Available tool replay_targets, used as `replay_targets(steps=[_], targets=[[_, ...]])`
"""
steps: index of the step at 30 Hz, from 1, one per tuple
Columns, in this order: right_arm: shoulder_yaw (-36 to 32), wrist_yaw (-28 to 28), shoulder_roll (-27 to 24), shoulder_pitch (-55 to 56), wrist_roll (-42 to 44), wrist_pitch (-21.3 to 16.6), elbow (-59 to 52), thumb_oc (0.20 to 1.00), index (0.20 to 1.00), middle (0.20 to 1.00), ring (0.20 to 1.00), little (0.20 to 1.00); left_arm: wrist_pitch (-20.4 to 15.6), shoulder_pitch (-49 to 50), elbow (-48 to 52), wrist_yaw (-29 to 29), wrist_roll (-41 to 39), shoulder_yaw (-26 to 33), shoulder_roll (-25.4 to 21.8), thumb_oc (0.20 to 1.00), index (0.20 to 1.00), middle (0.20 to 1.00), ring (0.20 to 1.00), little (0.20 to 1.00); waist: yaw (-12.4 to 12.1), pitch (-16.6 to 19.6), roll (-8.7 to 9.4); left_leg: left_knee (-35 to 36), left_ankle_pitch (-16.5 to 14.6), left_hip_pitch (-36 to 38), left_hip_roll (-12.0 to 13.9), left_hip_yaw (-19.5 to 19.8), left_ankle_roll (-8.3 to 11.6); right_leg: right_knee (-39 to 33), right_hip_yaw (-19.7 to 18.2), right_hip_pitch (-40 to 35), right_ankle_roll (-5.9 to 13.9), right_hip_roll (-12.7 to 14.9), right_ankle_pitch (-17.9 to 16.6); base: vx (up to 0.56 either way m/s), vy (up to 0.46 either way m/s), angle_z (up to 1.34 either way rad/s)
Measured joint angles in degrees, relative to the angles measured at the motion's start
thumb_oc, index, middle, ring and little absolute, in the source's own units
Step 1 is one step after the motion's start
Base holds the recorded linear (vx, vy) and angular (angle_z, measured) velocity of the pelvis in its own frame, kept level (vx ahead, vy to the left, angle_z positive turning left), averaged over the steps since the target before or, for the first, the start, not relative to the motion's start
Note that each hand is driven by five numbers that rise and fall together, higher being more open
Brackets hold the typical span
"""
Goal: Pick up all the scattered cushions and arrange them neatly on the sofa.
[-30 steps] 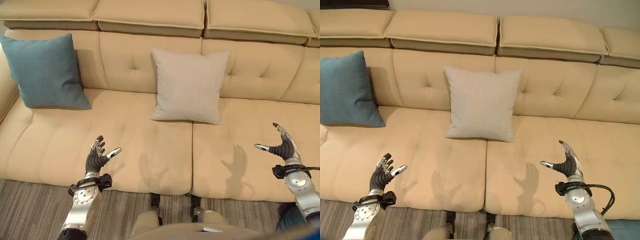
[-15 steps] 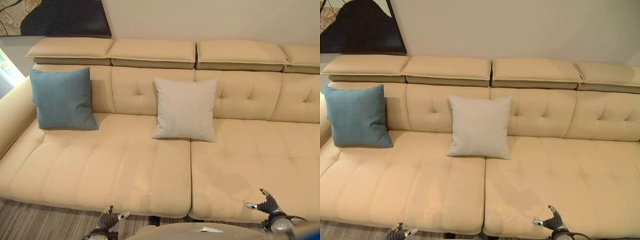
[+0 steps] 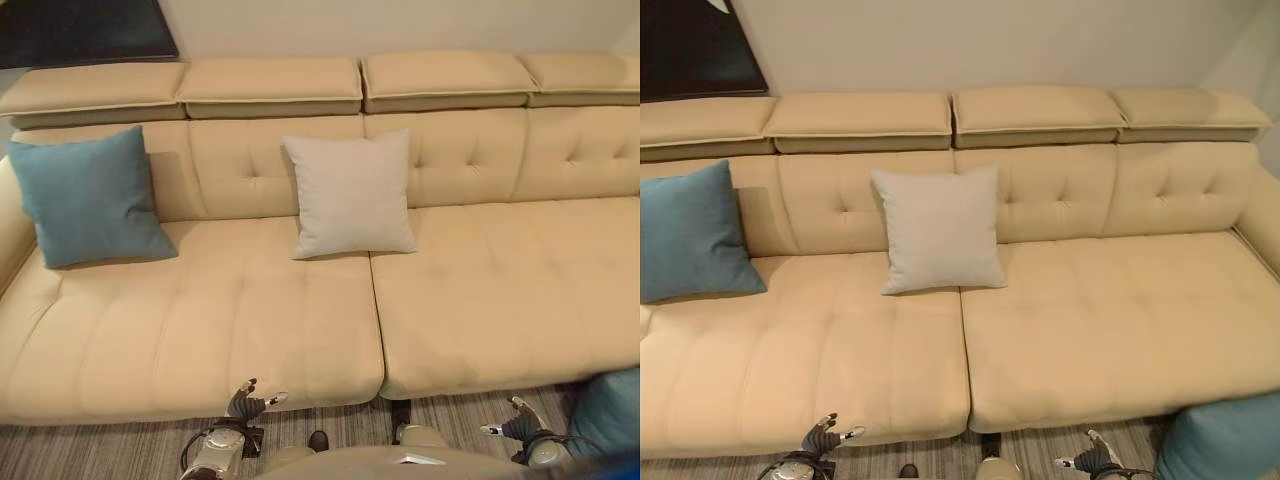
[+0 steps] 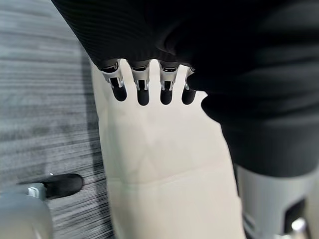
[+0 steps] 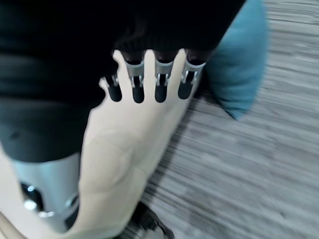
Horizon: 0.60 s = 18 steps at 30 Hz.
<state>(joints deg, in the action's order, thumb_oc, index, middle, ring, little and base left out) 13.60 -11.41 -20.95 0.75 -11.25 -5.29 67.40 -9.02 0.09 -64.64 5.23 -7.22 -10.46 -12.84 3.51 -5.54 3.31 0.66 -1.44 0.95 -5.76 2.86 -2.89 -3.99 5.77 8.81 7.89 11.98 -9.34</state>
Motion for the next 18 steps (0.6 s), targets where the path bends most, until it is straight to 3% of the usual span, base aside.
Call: replay_targets(steps=[1, 2, 3, 4, 7, 9, 11, 13, 15, 16, 18], targets=[[0.1, 0.0, 0.4, 0.0, -0.4, 0.2, 0.1, 1.0, 1.0, 1.0, 1.0, 1.0, 0.0, 0.2, -0.1, 0.0, 0.1, -0.1, 0.0, 1.0, 1.0, 1.0, 1.0, 1.0, 0.1, 0.2, -0.11, 0.8, 0.7, 0.2, 0.2, -0.7, -0.68, 0.4, 0.7, 0.6, 0.42, -0.2, 0.4, -0.28, 0.094, -0.5], [0.0, -0.1, 1.5, -0.2, -1.0, 0.3, 0.6, 1.0, 1.0, 1.0, 1.0, 1.0, 0.0, 0.6, -0.4, 0.1, 1.3, -0.4, -0.8, 1.0, 1.0, 1.0, 1.0, 1.0, -0.2, 0.4, 0.42, 1.5, 1.8, 0.1, -0.3, -2.7, -1.76, 1.9, 1.3, 2.0, 2.52, 0.0, 2.0, -0.29, 0.052, -0.49], [0.1, -0.1, 2.3, -1.1, -1.4, 0.4, 1.2, 1.0, 1.0, 1.0, 1.0, 1.0, 0.2, 0.3, -1.4, 0.1, 1.9, -0.6, -1.5, 1.0, 1.0, 1.0, 1.0, 1.0, -0.4, 0.0, 1.6, 1.2, 2.1, 0.0, -0.9, -3.9, -2.34, 2.0, 0.9, 2.3, 2.9, 0.6, 2.3, -0.29, 0.054, -0.56], [0.1, -0.1, 2.9, -1.7, -1.4, 0.6, 1.3, 1.0, 1.0, 1.0, 1.0, 1.0, 0.9, 0.1, -2.5, 0.0, 2.4, -0.9, -1.6, 1.0, 1.0, 1.0, 1.0, 1.0, -0.7, -0.5, 0.86, 0.8, 2.8, -1.1, -0.3, -5.2, -2.98, 2.7, 1.6, 2.8, 4.19, 0.6, 4.2, -0.27, 0.052, -0.51], [1.8, 0.1, 3.3, -3.4, -1.4, 0.7, 2.8, 1.0, 1.0, 1.0, 1.0, 1.0, 1.4, -0.2, -2.5, 0.0, 4.0, -1.3, -1.5, 1.0, 1.0, 1.0, 1.0, 1.0, -2.5, -2.7, -3.19, 1.3, 4.4, -2.0, 3.8, -7.1, -3.77, 17.2, 6.2, 6.1, 2.26, -2.0, 8.1, -0.22, 0.027, -0.43], [2.5, 0.2, 3.3, -3.1, -1.4, 0.8, 3.1, 1.0, 1.0, 1.0, 1.0, 1.0, 1.5, 0.1, -2.5, 0.0, 4.2, -0.6, -2.1, 1.0, 1.0, 1.0, 1.0, 1.0, -3.9, -2.9, -3.52, 1.6, 4.7, -2.0, 5.1, -7.8, -4.02, 27.0, 6.0, 4.2, 1.39, -3.4, 12.7, -0.22, -0.049, -0.22], [2.6, 0.2, 3.3, -3.6, -1.4, 0.8, 3.5, 1.0, 1.0, 1.0, 1.0, 1.0, 1.9, 1.0, -2.8, 0.0, 4.4, -0.2, -2.6, 1.0, 1.0, 1.0, 1.0, 1.0, -5.5, -2.4, -2.69, 2.4, 6.0, -3.1, 5.8, -10.0, -3.55, 30.2, 6.3, 0.6, 1.12, -4.0, 17.6, -0.23, -0.103, -0.46], [2.8, 0.2, 3.3, -4.3, -1.4, 0.6, 3.2, 1.0, 1.0, 1.0, 1.0, 1.0, 2.2, 1.2, -4.3, 0.0, 4.5, -0.2, -2.6, 1.0, 1.0, 1.0, 1.0, 1.0, -7.8, -1.9, -2.03, 2.3, 7.3, -4.7, 7.0, -12.2, -1.81, 26.4, 8.1, -3.6, 1.67, -3.7, 21.2, -0.14, -0.163, -0.7], [2.8, 0.2, 3.7, -5.2, -1.4, 0.7, 2.2, 1.0, 1.0, 1.0, 1.0, 1.0, 2.6, 2.2, -4.6, 0.1, 4.5, -0.3, -2.9, 1.0, 1.0, 1.0, 1.0, 1.0, -8.9, -1.1, -0.53, 2.7, 8.2, -5.6, 7.4, -13.3, 0.5, 14.0, 9.0, -9.6, 1.07, -4.2, 21.7, -0.06, -0.17, -0.59], [2.8, 0.1, 3.5, -5.3, -1.4, 0.7, 2.2, 1.0, 1.0, 1.0, 1.0, 1.0, 2.9, 2.5, -4.6, 0.1, 4.5, -0.3, -2.3, 1.0, 1.0, 1.0, 1.0, 1.0, -8.8, -1.0, -1.38, 2.9, 9.2, -5.8, 8.6, -13.0, 1.86, 9.1, 9.1, -11.5, -3.13, -6.5, 18.6, -0.08, -0.143, -0.42], [2.8, -0.1, 2.9, -4.6, -1.4, 0.7, 2.1, 1.0, 1.0, 1.0, 1.0, 1.0, 3.0, 2.6, -4.6, 0.2, 4.5, -0.3, -2.2, 1.0, 1.0, 1.0, 1.0, 1.0, -8.6, -0.2, -2.34, 2.4, 11.0, -6.3, 11.2, -11.4, 4.6, 6.3, 8.2, -12.4, -5.04, -9.6, 17.0, -0.11, -0.098, -0.12]])
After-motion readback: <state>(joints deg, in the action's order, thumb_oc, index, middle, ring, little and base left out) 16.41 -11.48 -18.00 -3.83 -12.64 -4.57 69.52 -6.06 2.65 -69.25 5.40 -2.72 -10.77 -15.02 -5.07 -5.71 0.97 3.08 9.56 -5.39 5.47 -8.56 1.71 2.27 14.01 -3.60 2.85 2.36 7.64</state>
